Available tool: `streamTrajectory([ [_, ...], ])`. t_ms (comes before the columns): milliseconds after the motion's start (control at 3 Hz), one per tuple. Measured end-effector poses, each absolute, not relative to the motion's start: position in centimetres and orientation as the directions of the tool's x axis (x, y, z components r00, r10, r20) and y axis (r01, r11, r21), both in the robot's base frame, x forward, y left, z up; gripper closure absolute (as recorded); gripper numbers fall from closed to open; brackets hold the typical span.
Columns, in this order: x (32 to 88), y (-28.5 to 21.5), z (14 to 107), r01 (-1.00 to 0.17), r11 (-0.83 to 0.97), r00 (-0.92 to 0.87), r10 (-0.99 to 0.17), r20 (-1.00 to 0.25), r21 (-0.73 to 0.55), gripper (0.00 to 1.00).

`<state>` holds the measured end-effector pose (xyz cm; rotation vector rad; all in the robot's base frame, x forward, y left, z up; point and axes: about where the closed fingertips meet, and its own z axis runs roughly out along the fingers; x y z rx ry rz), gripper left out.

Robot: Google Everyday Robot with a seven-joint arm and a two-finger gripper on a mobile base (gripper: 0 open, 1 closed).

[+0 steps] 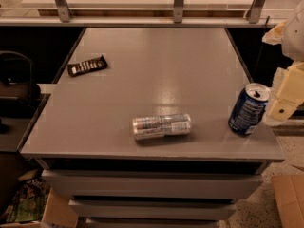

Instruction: Move redbull can near rxbar chocolate

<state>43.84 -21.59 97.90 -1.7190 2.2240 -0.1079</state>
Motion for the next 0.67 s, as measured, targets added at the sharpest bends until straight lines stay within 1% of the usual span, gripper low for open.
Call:
streamTrajectory([
  [333,44.0,-21.5,98.0,-0.928,0.266,-0.214,-0.954,-0.21,-0.261,0.0],
  [667,45.4,-19.5,98.0,-0.946,0.184,-0.131,-0.97,-0.204,-0.268,0.0],
])
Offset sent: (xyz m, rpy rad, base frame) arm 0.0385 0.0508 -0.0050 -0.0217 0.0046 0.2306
